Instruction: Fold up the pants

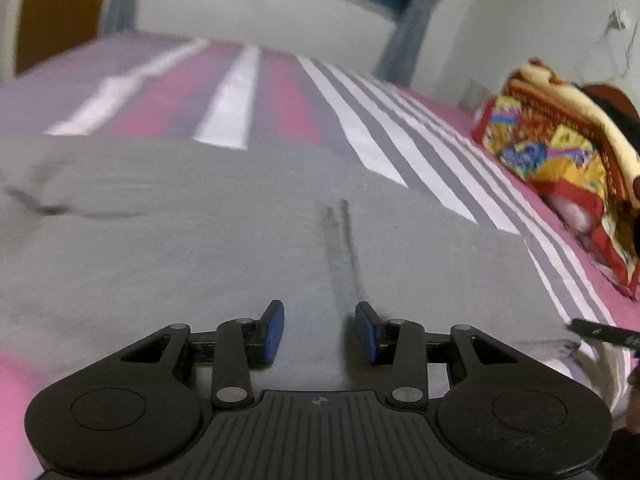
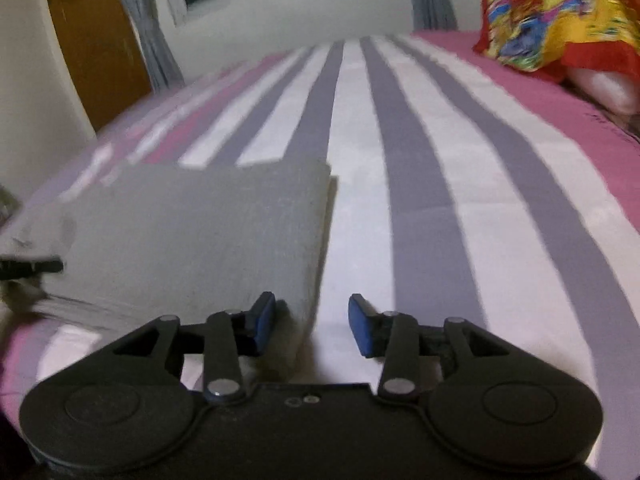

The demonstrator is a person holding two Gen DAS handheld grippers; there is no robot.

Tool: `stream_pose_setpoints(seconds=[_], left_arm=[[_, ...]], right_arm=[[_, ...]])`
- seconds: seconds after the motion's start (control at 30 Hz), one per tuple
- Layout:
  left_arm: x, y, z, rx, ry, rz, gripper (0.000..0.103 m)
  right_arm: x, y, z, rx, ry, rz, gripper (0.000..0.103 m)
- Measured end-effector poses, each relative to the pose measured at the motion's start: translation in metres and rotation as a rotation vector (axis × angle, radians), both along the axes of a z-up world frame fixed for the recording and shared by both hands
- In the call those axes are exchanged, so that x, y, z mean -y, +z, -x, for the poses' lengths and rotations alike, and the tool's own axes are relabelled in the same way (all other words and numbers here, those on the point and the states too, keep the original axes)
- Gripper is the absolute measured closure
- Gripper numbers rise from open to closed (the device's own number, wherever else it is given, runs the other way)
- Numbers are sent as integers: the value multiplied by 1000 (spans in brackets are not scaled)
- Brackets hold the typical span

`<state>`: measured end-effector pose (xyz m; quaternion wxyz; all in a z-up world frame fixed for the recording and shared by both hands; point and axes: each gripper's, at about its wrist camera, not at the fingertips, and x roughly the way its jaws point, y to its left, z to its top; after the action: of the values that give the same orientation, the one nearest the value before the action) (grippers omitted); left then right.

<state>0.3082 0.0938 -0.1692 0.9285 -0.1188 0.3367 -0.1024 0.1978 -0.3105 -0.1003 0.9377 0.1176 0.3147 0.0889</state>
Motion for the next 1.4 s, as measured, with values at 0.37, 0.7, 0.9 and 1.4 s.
stream_pose_setpoints(seconds=[0.37,0.7,0.9,1.4], left_arm=[[-194,-23,54,23,462,445,19],[-263,-87,-8,76,360,861,24],[-247,-73,-3,171,432,761,83],[-255,-87,-15,40,445,675,81]], right_arm=[[51,-2,11,-1,-206,-115,31],[52,-12,8,-3,-282,-164,29],[47,-12,5,-7,-287,-126,27],[4,-7,-16,-65,-193,279,11]])
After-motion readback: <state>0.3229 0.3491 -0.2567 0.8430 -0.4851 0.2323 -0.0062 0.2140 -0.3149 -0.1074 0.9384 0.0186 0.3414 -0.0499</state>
